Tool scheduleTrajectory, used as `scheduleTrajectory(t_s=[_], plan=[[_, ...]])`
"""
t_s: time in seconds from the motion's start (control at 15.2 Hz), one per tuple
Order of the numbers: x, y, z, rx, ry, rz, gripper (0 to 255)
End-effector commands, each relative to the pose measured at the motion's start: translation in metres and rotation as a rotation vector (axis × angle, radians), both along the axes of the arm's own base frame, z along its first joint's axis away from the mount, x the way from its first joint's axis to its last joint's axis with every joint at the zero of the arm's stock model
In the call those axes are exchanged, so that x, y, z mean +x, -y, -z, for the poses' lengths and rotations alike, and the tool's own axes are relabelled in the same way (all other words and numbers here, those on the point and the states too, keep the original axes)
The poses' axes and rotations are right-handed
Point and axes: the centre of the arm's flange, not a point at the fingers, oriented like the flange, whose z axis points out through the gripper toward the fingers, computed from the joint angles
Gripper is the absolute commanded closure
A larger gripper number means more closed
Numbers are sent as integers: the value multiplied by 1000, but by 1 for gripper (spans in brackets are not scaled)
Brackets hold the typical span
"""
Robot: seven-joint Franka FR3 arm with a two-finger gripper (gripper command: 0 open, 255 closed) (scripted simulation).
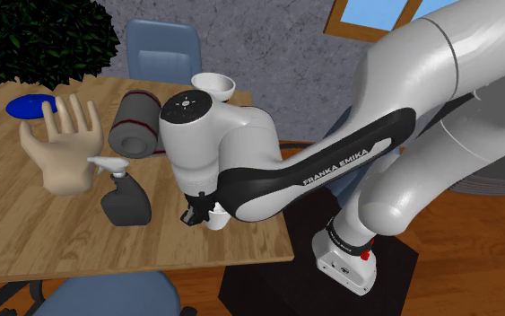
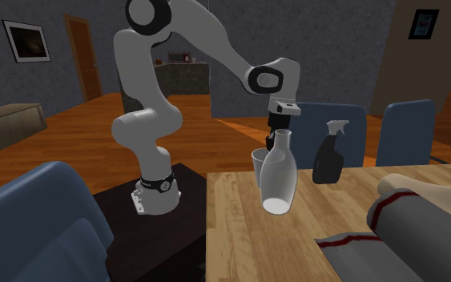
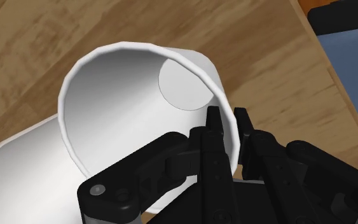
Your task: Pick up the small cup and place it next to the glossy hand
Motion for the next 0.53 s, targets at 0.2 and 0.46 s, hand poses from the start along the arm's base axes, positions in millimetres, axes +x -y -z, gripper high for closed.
scheduleTrajectory(t_s=[0.2, 0.46], plan=[[0, 0, -24, 0, 0, 0, 255], [0, 0, -45, 0, 0, 0, 255]])
